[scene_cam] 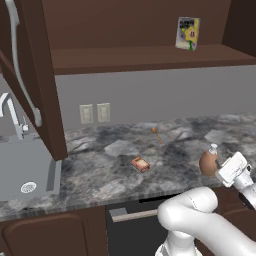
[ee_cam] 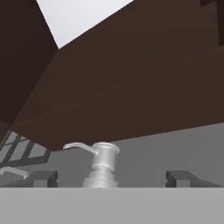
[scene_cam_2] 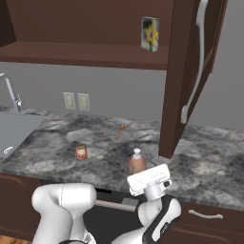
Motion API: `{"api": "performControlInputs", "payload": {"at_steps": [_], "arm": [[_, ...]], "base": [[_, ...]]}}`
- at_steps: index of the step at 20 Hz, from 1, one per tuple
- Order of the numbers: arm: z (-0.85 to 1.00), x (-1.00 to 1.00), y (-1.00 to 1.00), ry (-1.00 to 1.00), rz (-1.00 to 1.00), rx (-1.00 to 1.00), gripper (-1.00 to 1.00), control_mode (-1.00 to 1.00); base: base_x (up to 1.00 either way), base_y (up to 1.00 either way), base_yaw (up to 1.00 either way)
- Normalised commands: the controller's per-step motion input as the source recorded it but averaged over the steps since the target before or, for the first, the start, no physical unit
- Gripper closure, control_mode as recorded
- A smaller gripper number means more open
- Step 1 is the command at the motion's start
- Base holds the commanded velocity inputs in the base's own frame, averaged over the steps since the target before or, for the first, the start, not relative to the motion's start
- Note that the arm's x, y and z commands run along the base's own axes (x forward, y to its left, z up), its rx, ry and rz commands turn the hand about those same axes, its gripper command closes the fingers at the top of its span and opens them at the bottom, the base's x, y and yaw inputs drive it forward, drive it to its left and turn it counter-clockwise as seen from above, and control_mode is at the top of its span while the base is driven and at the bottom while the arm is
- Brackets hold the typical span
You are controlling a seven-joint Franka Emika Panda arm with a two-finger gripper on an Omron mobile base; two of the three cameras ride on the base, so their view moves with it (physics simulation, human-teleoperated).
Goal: Pick the bar soap and soap dispenser from the cabinet and place them on the counter.
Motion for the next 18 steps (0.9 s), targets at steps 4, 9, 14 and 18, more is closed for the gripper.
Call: {"api": "performControlInputs", "payload": {"at_steps": [4, 9, 14, 18], "arm": [[0.46, -0.40, -0.31, -0.10, 0.03, 0.00, -1.00, -1.00], [0.98, -0.17, -0.08, -0.02, 0.02, 0.00, -1.00, -1.00], [1.00, -0.01, 0.05, 0.02, 0.00, 0.00, -1.00, -1.00], [1.00, -0.17, 0.03, 0.06, 0.00, 0.00, -1.00, -1.00]], "base": [[0.00, 0.00, 0.00], [0.00, 0.00, 0.00], [0.00, 0.00, 0.00], [0.00, 0.00, 0.00]]}}
